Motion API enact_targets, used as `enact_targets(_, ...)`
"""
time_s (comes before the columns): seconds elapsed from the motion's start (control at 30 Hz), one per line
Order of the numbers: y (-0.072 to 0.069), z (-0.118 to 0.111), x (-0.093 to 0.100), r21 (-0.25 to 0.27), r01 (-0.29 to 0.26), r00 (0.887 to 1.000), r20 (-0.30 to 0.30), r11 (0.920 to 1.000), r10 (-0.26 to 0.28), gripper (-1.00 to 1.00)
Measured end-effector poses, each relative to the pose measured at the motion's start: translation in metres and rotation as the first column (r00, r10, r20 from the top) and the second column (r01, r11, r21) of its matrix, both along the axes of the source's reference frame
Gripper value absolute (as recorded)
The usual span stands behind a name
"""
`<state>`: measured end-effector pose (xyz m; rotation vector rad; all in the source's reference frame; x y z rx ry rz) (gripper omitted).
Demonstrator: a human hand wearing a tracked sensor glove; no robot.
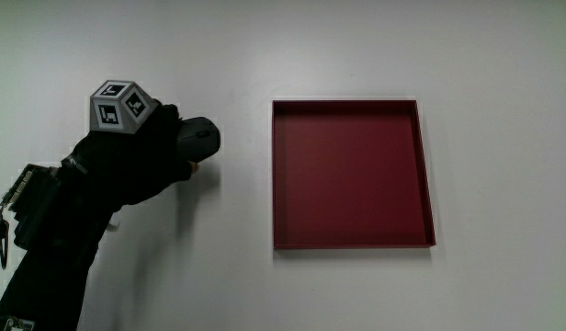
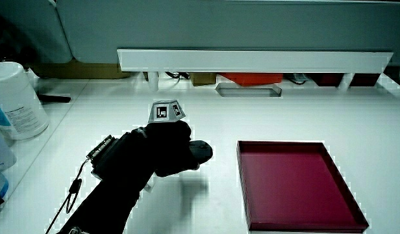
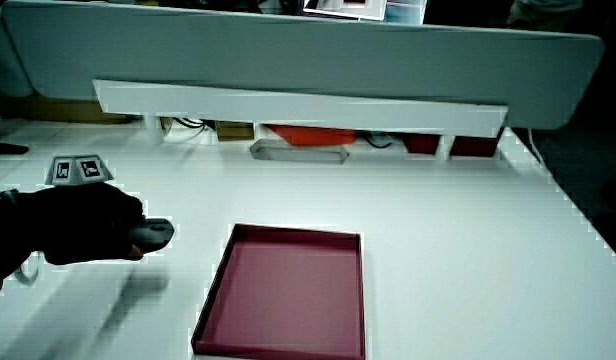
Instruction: Pick mouse from desk
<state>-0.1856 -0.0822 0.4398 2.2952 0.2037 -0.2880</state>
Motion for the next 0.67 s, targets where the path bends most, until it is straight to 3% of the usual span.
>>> enact_targets(0.2,0.001,-0.020,0.024,0.016,-0.045,0.996,-0.082,0.9989,0.046,1.00)
enact_targets(0.23,0.001,-0.028,0.031,0.027,-0.063,0.996,-0.064,0.9977,0.065,1.00)
enact_targets(0.33,0.001,-0.033,0.045,0.036,-0.078,0.992,-0.100,0.9963,0.081,1.00)
enact_targets(0.37,0.000,-0.041,0.050,0.085,-0.143,0.988,-0.040,0.9861,0.147,1.00)
enact_targets(0.4,0.001,-0.044,0.056,0.051,-0.115,0.989,-0.084,0.9921,0.119,1.00)
enact_targets(0.5,-0.001,-0.047,0.069,0.060,-0.125,0.986,-0.107,0.9903,0.131,1.00)
enact_targets(0.57,-0.003,-0.051,0.078,0.092,-0.166,0.976,-0.124,0.9819,0.176,1.00)
enact_targets(0.63,-0.004,-0.057,0.087,0.091,-0.165,0.976,-0.131,0.9820,0.176,1.00)
enact_targets(0.67,-0.005,-0.054,0.091,0.120,-0.186,0.968,-0.149,0.9753,0.203,1.00)
